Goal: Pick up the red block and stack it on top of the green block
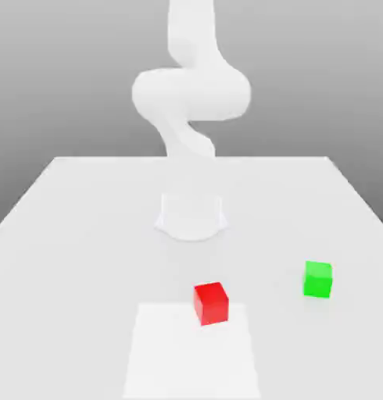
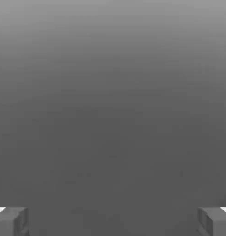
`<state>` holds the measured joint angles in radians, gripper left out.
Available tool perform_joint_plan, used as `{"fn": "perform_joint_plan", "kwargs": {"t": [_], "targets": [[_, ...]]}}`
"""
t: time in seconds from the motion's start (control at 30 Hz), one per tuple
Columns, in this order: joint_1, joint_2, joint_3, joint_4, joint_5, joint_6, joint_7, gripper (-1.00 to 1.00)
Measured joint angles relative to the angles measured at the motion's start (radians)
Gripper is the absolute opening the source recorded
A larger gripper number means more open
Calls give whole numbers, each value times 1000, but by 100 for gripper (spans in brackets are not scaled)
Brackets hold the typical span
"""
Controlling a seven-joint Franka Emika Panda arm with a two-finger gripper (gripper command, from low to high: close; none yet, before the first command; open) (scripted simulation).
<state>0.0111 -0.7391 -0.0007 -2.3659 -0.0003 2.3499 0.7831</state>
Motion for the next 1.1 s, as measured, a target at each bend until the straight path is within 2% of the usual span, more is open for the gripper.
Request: {"fn": "perform_joint_plan", "kwargs": {"t": [0.53,0.6,0.77,0.8,1.0,1.1], "targets": [[85,519,-4,-516,0,408,-142,0],[91,655,0,-550,0,511,-156,0],[95,869,1,-542,1,689,-162,0],[95,902,1,-538,1,717,-162,-100],[94,919,1,-535,-3,731,-159,-100],[91,857,3,-544,-3,678,-159,-100]]}}
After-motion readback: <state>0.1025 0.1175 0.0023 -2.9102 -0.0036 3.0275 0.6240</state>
